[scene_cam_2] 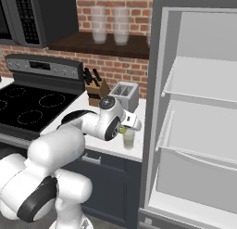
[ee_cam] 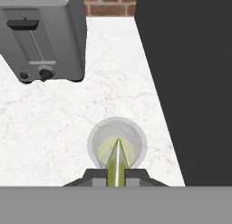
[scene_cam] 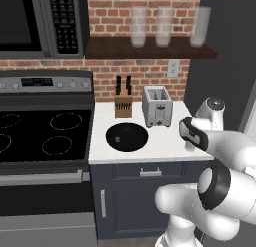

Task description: Grab a lemon wedge from the fridge and one ice cube from the ice bowl, and put them in the glass of lemonade.

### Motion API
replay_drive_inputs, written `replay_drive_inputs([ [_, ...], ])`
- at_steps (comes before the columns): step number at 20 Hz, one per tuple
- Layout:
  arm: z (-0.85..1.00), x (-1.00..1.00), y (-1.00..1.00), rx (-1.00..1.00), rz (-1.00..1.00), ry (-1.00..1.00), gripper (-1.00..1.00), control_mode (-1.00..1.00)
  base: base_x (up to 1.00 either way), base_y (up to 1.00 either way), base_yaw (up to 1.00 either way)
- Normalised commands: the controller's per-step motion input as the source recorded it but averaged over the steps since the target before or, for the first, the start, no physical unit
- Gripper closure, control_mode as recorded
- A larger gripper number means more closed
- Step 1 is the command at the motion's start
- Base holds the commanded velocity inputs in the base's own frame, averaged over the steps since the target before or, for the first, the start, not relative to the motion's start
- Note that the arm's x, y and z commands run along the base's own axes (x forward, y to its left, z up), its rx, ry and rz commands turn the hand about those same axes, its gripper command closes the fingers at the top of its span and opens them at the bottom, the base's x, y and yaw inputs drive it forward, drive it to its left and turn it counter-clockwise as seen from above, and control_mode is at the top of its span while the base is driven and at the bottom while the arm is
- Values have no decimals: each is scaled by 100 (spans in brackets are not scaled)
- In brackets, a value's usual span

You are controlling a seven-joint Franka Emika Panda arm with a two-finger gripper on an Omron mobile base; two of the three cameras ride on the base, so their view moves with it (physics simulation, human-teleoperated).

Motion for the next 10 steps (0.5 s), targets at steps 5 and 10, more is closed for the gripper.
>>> replay_drive_inputs([
  [5,-19,1,0,0,0,0,100,-100,0,0,0],
  [10,-20,8,-1,0,0,0,100,-100,0,0,0],
])
